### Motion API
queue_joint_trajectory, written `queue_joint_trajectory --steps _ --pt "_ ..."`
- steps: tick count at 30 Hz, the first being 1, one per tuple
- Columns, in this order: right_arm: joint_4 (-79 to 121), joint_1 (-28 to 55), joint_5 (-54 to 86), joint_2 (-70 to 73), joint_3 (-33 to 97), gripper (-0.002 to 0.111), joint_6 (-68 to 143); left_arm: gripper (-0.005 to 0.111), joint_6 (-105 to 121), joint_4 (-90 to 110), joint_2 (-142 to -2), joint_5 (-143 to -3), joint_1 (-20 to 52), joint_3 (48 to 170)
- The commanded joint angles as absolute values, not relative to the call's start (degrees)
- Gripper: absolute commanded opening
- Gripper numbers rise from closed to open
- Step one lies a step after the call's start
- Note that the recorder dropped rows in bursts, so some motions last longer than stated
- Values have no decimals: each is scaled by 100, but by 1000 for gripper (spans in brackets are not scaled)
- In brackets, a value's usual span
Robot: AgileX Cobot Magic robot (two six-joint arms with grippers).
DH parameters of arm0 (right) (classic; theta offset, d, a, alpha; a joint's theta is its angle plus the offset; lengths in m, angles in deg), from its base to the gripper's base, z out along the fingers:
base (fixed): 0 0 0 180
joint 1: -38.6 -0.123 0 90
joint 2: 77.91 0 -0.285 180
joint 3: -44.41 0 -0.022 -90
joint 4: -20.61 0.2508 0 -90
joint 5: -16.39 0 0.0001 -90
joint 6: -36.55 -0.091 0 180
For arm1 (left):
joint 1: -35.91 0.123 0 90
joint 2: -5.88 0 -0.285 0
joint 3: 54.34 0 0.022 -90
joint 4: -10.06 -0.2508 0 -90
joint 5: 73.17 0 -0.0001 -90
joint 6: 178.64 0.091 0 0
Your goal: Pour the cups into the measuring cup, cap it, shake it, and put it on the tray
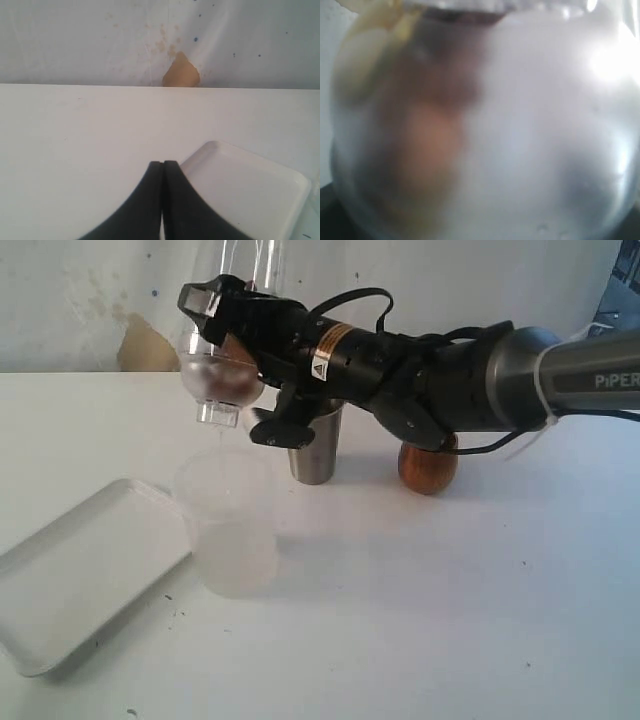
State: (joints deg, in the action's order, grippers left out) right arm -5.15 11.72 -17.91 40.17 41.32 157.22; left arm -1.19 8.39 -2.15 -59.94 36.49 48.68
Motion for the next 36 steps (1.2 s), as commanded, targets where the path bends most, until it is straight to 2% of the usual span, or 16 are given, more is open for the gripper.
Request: queue_joint_trajectory --steps 1,36 --pt "-492 1169 -2035 3964 4197 0 15882 0 -121 896 -190 -5983 3658 4844" --pt "-2675 1169 -2639 3964 4177 0 15880 0 -121 896 -190 -5983 3658 4844"
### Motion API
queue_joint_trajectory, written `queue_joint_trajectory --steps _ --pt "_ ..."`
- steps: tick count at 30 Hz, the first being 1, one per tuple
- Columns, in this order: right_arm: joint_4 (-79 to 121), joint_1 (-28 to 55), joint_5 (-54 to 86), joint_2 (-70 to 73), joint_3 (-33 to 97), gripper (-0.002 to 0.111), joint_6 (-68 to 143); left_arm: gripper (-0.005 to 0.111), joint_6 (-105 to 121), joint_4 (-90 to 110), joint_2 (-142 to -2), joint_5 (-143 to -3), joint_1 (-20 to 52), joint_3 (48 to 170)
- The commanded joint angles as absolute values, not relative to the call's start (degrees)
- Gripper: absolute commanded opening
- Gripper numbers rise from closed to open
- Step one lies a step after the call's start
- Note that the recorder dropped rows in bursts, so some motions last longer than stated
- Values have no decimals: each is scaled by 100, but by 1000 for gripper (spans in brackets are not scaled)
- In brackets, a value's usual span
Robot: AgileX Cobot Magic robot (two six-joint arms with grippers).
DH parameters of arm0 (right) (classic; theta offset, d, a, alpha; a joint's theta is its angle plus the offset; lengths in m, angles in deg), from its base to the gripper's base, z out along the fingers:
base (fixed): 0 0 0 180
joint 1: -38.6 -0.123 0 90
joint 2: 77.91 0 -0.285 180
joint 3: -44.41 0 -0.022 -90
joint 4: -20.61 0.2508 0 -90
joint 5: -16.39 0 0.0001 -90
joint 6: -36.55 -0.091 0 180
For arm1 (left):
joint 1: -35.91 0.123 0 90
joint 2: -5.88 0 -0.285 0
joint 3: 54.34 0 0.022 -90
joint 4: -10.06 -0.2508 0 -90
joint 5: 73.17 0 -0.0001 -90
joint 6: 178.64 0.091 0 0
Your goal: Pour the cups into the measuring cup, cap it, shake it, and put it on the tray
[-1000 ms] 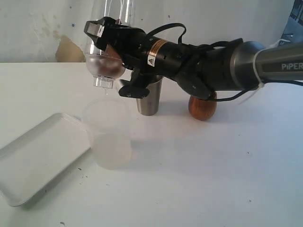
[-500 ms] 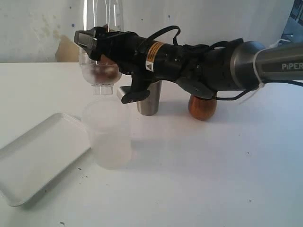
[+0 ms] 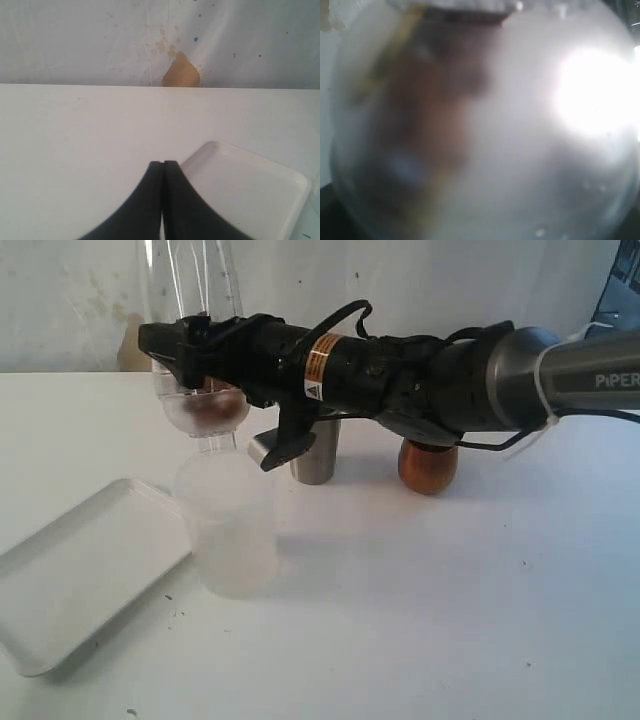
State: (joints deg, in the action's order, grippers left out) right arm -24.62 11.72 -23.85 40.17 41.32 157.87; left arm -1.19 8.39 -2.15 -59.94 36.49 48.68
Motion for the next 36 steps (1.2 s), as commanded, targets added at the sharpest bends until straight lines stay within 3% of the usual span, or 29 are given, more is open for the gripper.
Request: queue_joint_trajectory --steps 1,36 --pt "-2703 1169 -2639 3964 4177 0 15880 0 -121 896 -190 -5983 3658 4844" --pt "-3926 1180 -2972 3964 4177 0 15880 0 -121 896 -190 -5983 3658 4844"
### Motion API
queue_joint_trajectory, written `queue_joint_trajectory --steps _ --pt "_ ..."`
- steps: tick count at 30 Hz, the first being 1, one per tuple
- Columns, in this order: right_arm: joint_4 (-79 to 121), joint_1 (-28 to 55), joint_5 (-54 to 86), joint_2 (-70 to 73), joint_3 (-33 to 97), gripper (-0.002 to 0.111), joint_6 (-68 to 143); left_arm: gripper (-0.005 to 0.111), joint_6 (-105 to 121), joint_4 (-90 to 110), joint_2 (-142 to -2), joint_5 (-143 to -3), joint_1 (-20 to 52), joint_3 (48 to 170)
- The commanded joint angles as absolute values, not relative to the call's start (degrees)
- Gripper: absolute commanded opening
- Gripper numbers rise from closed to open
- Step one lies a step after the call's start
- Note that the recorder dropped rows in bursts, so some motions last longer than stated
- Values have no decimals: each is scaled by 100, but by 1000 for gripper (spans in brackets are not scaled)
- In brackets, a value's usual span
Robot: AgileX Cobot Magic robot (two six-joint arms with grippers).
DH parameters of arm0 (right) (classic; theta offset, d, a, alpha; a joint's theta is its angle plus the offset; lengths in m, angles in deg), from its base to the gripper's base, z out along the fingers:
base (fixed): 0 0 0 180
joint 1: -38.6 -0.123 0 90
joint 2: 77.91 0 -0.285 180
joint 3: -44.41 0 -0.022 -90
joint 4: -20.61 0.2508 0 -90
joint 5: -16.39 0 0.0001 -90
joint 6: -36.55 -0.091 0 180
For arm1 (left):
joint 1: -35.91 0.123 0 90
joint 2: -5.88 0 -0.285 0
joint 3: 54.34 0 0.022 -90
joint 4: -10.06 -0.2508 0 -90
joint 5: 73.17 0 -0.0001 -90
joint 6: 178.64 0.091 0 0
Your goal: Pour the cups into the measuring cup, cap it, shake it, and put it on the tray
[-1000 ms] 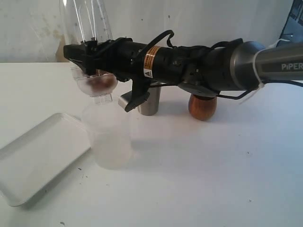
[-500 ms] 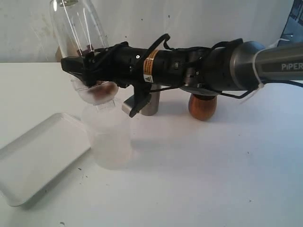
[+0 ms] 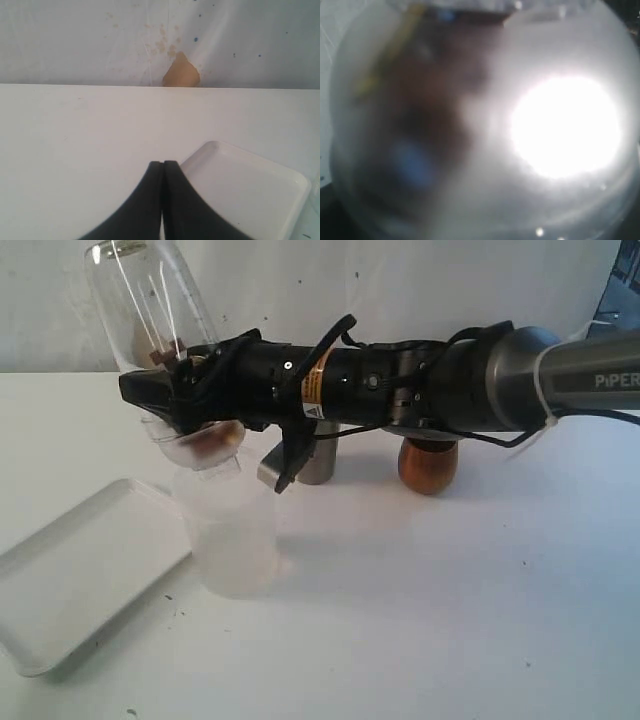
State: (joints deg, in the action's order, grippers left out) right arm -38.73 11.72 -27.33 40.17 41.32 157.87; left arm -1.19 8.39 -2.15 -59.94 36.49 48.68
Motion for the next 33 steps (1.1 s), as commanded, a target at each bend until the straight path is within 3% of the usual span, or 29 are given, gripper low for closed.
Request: queue_joint_trajectory --steps 1,26,33 --pt "-3926 1180 -2972 3964 4177 0 15880 0 -121 896 -190 -5983 3658 4844" --pt "-3844 1236 -2898 3964 4177 0 15880 0 -121 896 -190 -5983 3658 4844" --pt "-2870 1297 -3825 3964 4188 0 15880 0 -121 896 -190 -5983 3658 4844"
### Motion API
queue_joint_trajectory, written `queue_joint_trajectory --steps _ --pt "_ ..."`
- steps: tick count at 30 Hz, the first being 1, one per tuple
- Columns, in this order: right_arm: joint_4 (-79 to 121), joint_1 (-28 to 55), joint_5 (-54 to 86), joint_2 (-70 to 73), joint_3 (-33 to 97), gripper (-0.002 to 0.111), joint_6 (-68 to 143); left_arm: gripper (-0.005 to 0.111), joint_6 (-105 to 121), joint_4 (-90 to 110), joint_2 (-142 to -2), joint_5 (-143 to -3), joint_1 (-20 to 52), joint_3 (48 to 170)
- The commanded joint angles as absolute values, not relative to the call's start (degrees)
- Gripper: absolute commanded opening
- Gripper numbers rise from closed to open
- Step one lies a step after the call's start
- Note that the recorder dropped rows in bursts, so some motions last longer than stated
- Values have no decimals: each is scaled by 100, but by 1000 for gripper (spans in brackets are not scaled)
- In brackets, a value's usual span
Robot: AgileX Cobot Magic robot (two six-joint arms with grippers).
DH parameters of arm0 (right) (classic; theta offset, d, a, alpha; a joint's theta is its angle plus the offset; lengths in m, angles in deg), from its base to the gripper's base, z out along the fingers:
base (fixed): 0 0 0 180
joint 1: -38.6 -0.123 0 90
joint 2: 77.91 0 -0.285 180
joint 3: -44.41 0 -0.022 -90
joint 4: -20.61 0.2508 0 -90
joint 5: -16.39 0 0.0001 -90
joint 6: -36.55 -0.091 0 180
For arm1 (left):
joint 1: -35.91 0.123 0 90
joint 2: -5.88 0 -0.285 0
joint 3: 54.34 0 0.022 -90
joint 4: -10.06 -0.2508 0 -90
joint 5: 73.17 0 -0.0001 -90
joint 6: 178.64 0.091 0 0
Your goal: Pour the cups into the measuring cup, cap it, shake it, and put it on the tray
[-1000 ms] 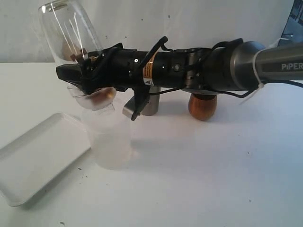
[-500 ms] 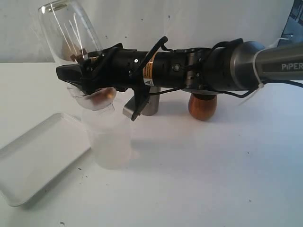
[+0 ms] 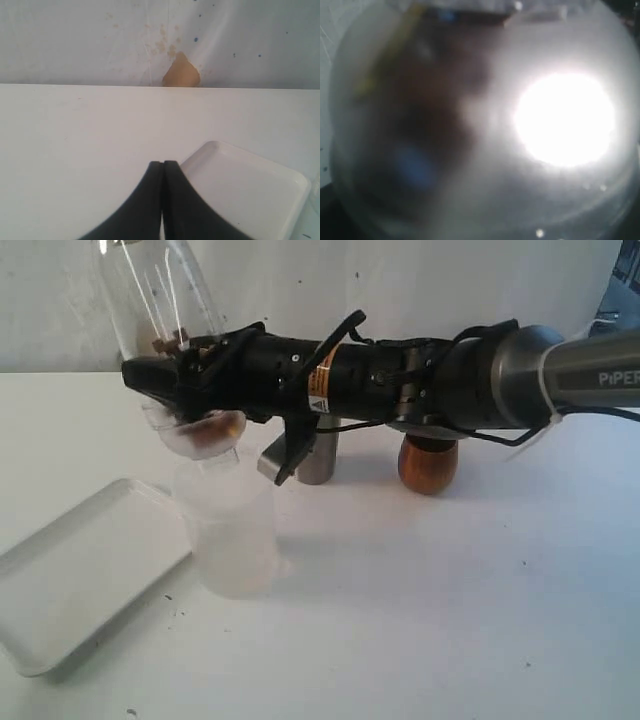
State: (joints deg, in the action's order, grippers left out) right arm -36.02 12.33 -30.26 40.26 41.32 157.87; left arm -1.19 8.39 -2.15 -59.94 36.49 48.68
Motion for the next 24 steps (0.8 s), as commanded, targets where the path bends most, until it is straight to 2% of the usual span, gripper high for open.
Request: queue_joint_trajectory --steps 1,7,11,14,17,24 --pt "-2825 1297 -3974 3964 4188 0 15880 0 -121 896 -190 -5983 3658 4844" --pt "-4346 1297 -3248 4025 4032 0 15880 0 -121 896 -190 -5983 3658 4844" --pt "-2872 1297 -4408 4003 4136 0 15880 0 -121 896 -190 -5983 3658 4844" --pt "-3262 1297 -3985 4042 4072 0 15859 0 -121 896 -190 -5983 3658 4844" --pt "-1625 1297 -4995 4030 4119 0 15715 0 -121 896 -190 -5983 3658 4844" --pt "-1809 1286 -4458 4075 3980 0 11231 0 -121 896 -190 -5983 3658 4844"
